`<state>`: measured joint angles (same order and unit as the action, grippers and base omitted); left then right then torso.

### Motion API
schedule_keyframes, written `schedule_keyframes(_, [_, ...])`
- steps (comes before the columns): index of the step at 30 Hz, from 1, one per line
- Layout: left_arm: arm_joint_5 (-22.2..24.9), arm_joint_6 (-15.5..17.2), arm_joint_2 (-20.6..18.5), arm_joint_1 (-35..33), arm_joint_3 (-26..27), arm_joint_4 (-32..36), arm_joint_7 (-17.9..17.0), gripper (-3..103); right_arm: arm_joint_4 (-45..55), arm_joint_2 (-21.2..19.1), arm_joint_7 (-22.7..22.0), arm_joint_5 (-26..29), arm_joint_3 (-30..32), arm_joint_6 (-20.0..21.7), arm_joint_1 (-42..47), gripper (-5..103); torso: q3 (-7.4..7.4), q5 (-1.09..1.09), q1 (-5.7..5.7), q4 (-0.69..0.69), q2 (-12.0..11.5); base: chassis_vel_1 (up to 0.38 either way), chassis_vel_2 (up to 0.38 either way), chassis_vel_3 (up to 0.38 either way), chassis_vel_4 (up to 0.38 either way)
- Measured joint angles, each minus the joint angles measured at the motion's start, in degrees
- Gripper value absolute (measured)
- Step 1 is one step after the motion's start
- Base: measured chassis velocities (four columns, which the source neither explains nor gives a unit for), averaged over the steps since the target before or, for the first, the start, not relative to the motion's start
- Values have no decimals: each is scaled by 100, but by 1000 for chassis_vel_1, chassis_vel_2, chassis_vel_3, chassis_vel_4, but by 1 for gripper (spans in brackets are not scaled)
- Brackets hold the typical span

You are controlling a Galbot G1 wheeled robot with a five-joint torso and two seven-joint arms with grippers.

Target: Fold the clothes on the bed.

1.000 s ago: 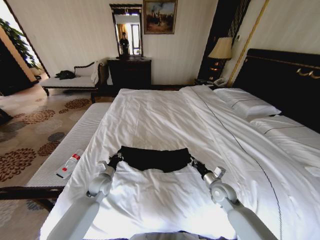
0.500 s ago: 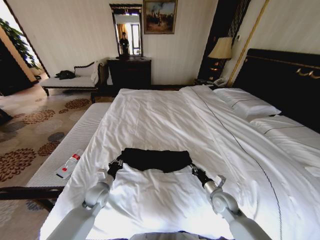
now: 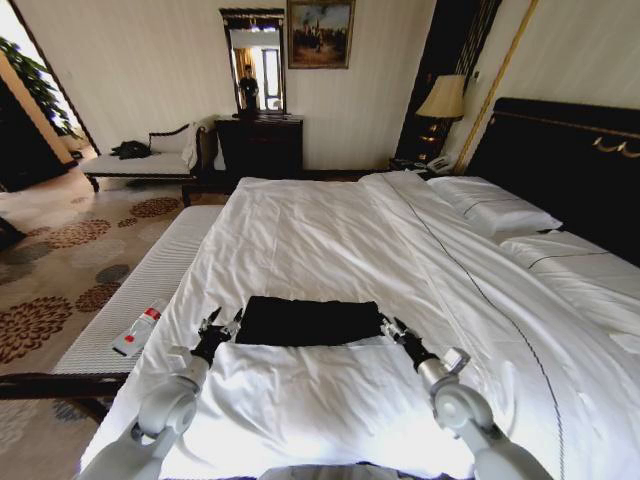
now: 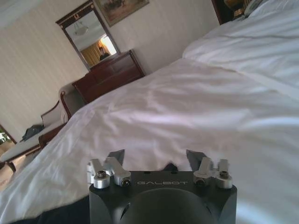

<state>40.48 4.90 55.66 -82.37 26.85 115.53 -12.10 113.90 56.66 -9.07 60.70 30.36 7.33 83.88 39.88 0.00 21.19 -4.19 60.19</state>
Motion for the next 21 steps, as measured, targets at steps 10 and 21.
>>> schedule_keyframes(10, [429, 231, 233, 912, -401, -944, -325, 100, -855, -229, -118, 805, -213, 824, -721, 99, 2, 0, 1, 0, -1, 0, 0, 0, 0])
schedule_keyframes(21, [357, 242, 317, 918, -468, -1161, -255, 100, -1577, -322, 7, 1635, -387, 1585, -1335, 100, 1, 0, 1, 0, -1, 0, 0, 0, 0])
